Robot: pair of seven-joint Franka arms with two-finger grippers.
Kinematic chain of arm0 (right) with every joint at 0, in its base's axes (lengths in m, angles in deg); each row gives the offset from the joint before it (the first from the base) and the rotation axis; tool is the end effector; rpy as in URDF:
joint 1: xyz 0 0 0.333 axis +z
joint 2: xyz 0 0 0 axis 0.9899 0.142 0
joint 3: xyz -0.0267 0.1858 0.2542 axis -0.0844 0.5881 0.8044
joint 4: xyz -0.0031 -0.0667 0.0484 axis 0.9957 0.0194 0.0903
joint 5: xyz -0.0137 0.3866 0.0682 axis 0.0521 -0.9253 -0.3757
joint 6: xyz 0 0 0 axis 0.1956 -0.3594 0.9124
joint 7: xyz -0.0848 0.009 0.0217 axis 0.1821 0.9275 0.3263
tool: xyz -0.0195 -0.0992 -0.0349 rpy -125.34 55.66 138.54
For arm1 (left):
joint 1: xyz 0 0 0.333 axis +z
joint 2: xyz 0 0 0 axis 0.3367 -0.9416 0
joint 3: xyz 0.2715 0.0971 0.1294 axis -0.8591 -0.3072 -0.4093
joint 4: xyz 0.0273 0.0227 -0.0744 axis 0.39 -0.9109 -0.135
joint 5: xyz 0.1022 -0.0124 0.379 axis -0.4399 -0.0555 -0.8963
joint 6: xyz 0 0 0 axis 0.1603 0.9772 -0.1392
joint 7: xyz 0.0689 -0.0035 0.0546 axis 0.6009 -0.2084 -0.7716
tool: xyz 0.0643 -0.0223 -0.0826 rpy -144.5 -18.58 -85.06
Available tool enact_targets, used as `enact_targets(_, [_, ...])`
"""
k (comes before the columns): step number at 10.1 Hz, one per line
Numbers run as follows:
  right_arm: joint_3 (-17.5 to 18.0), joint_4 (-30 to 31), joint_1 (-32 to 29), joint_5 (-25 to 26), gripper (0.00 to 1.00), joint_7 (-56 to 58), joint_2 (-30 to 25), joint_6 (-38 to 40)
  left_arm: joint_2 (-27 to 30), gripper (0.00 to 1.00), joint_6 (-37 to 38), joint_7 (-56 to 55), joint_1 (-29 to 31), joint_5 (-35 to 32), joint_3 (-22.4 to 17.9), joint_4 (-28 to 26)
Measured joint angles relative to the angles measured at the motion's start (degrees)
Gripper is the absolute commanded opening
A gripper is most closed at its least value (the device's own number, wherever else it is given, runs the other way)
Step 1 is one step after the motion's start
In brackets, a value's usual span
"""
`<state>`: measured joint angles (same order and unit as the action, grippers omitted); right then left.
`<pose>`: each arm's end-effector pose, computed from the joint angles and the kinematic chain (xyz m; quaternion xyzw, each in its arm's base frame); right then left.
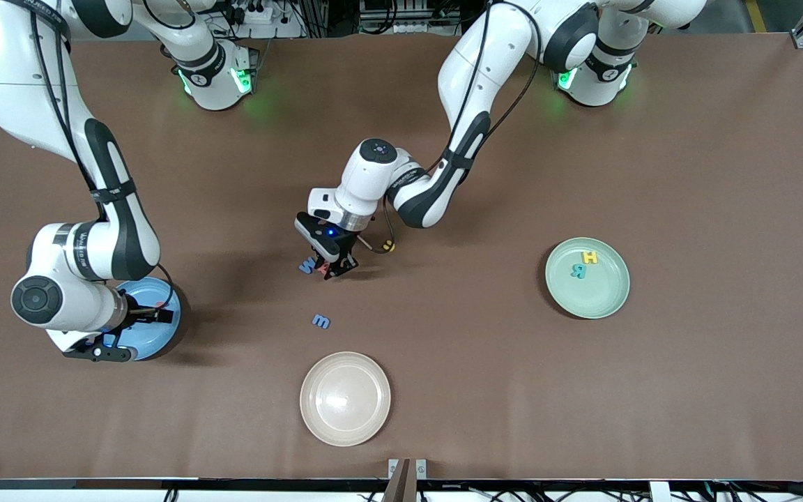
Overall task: Sort upper and lower case letters into plates
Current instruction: 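Carry the Q to the green plate while the right gripper reaches E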
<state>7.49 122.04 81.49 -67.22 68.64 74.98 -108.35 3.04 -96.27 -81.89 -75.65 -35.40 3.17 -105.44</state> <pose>0.6868 -0.0227 0.2359 0.9958 -0.0401 -0.0560 0.0602 0.4879 -0.6395 0.1922 0.8862 -0.3677 0.2576 0.1145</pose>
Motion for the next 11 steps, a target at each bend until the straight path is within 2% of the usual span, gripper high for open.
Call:
enact_targets(2, [2.3,-0.3,0.5,0.0,1.00,0.4,-0.1,0.0,4.3,0.13,10.5,5.2,6.1,0.0,4.4,0.0])
enact_targets(4, [3.0,-0.7,2.9,0.0,1.00,1.8,-0.2,0.0,8.2,0.13,22.7,16.4,15.5,0.0,10.2,0.0])
enact_targets(5, [3.3,-0.9,4.4,0.0,1.00,2.9,-0.2,0.0,9.8,0.13,29.4,21.7,19.6,0.0,12.1,0.0])
enact_targets(7, [5.8,-1.2,5.7,0.0,1.00,7.5,-0.4,0.1,12.4,0.14,40.7,31.1,25.5,0.0,12.9,-1.3])
enact_targets(9, [7.7,-1.7,6.3,0.0,1.00,13.2,-0.4,0.0,15.9,0.14,45.6,37.2,31.2,0.0,13.0,-7.7])
enact_targets(11, [8.1,-1.7,9.0,0.0,1.00,19.6,-0.3,-0.1,22.9,0.14,46.2,41.4,37.8,0.0,13.1,-20.1])
